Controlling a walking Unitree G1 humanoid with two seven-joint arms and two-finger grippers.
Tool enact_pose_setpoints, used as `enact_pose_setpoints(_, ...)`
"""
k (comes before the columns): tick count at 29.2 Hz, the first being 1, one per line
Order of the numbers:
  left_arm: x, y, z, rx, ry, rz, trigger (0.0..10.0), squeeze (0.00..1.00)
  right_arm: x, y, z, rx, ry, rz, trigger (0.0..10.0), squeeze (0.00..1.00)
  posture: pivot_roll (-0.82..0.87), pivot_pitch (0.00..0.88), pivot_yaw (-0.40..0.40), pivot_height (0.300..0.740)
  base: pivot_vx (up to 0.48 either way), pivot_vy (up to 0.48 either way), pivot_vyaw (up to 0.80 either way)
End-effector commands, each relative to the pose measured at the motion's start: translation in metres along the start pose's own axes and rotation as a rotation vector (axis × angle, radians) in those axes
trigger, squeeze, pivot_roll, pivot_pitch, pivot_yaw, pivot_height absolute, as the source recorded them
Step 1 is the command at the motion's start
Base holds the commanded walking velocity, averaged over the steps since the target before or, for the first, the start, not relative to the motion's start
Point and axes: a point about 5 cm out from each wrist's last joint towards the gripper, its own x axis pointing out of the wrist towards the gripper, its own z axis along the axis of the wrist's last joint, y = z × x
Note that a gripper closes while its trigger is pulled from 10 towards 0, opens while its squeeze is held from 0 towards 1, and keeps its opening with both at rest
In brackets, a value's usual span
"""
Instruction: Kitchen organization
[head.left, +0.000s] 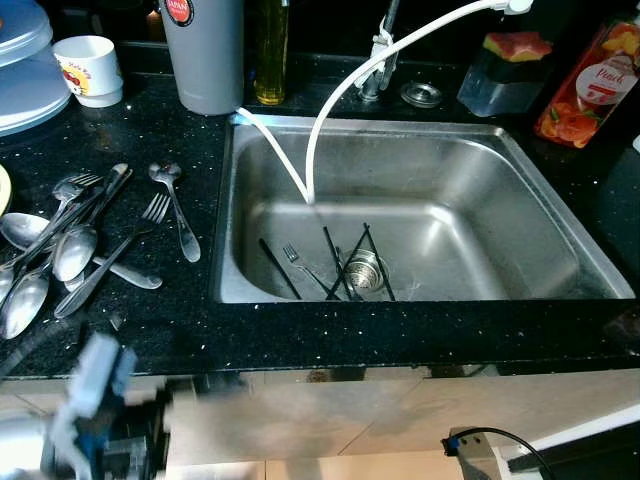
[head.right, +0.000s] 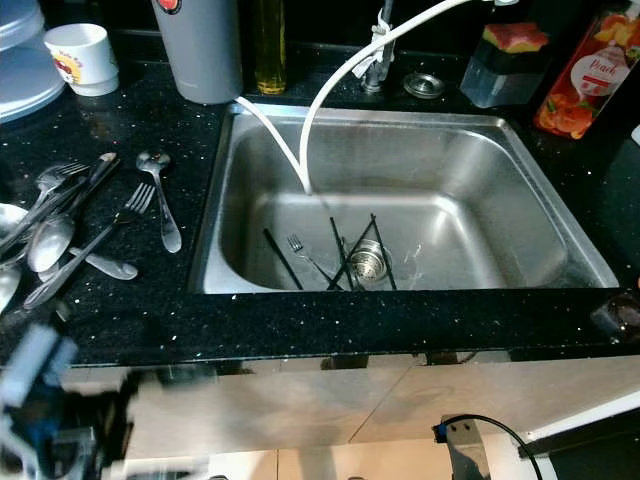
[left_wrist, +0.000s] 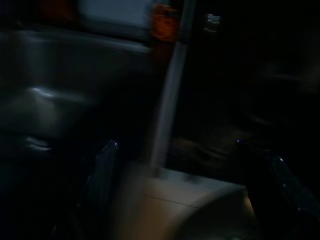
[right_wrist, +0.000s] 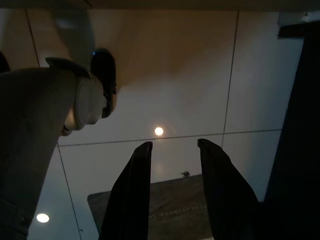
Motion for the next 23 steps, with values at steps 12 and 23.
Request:
enact_pose_setpoints(12,0.033,0.076,0.061,0.267,-0.052,0.493,10.0,0.0,0.0,0.004,-0.007,0.009,0.024,0.01,10.0,0.0,0.13,0.101,-0.074,0.74,0.0,0.0,0.0)
enact_pose_setpoints(23,0.021,0.13,0.079,0.38,0.134,1.04,10.0,0.0,0.001,0.008,-0.011,0.023,0.029,0.021,10.0,0.0,0.13,0.102,-0.066,0.74,0.0,0.0,0.0)
